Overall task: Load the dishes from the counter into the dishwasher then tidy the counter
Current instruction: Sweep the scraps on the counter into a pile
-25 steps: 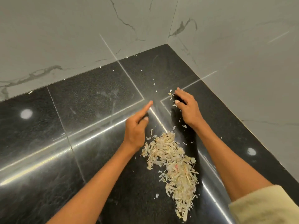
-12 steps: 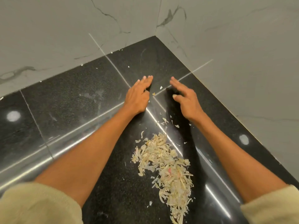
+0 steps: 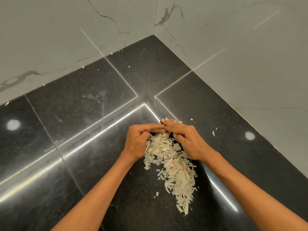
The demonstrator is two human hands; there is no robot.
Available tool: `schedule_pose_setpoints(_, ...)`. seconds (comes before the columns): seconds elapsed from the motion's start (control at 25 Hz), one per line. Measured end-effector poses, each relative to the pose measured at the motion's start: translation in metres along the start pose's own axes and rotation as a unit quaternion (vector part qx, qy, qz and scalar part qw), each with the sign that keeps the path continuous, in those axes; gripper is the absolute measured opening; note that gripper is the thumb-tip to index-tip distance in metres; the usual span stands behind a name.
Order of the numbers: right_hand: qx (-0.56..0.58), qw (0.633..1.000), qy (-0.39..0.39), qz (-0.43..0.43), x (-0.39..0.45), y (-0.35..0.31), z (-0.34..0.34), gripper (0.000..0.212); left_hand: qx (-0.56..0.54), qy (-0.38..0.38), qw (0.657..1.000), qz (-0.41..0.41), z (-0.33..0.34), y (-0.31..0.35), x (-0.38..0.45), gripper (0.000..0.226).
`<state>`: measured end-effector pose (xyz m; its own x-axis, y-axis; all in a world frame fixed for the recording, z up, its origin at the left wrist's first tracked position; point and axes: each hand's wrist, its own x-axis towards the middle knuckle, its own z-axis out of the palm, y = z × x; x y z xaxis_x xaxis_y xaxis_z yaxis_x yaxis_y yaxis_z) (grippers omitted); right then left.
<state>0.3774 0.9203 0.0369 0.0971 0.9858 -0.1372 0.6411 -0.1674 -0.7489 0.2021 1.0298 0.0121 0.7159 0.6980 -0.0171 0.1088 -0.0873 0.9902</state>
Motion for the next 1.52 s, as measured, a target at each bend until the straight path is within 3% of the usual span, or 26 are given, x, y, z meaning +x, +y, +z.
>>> schedule_pose_setpoints(0.12,0.063,0.997,0.048,0.015,-0.025,0.005,-0.015,0.054,-0.137,0.079,0.986,-0.055,-0.001,0.001,-0.001,0.048)
schedule_pose_setpoints(0.16,0.066,0.992,0.096,0.037,-0.025,0.015,-0.023,0.056,-0.114,0.084,0.988,-0.061,0.0,0.002,0.001,0.052)
schedule_pose_setpoints(0.24,0.036,0.975,0.195,0.098,-0.021,0.038,-0.036,0.059,0.037,0.054,0.997,-0.035,0.007,0.002,0.0,0.06)
schedule_pose_setpoints(0.32,0.003,0.962,0.23,0.147,-0.015,0.046,-0.034,0.057,0.167,0.011,0.986,-0.021,0.014,0.002,0.0,0.064)
schedule_pose_setpoints(0.4,-0.006,0.968,0.206,0.141,-0.017,0.034,-0.014,0.055,0.215,-0.021,0.976,-0.039,0.016,0.004,-0.002,0.064)
schedule_pose_setpoints(0.56,0.021,0.992,0.123,0.026,-0.041,0.008,0.026,0.05,0.216,-0.037,0.975,-0.043,0.014,-0.001,-0.004,0.062)
schedule_pose_setpoints(0.64,0.051,0.989,0.133,0.029,-0.049,0.012,0.014,0.05,0.211,-0.029,0.976,-0.053,0.019,-0.003,-0.007,0.062)
schedule_pose_setpoints(0.8,-0.023,0.967,0.226,0.112,-0.056,0.027,-0.005,0.056,0.197,-0.031,0.979,-0.047,0.033,-0.004,-0.026,0.062)
schedule_pose_setpoints(0.96,0.012,0.987,0.149,0.063,-0.072,0.009,0.031,0.054,0.165,-0.019,0.985,-0.054,0.047,0.0,-0.047,0.06)
schedule_pose_setpoints(1.04,0.033,0.988,0.147,0.031,-0.085,0.008,0.032,0.055,0.1,-0.027,0.994,-0.04,0.056,0.0,-0.057,0.061)
schedule_pose_setpoints(1.16,0.006,0.958,0.259,0.122,-0.088,0.036,-0.003,0.056,-0.005,-0.023,0.999,-0.039,0.059,0.003,-0.061,0.061)
schedule_pose_setpoints(1.24,-0.037,0.937,0.275,0.213,-0.087,0.053,-0.022,0.056,-0.021,0.011,0.998,-0.051,0.055,0.006,-0.053,0.06)
schedule_pose_setpoints(1.36,-0.1,0.944,0.222,0.222,-0.081,0.042,-0.001,0.057,0.02,0.036,0.997,-0.065,0.05,0.015,-0.032,0.062)
schedule_pose_setpoints(1.52,-0.017,0.987,0.145,0.063,-0.089,-0.003,0.048,0.055,0.204,-0.032,0.978,-0.005,0.062,0.014,-0.022,0.063)
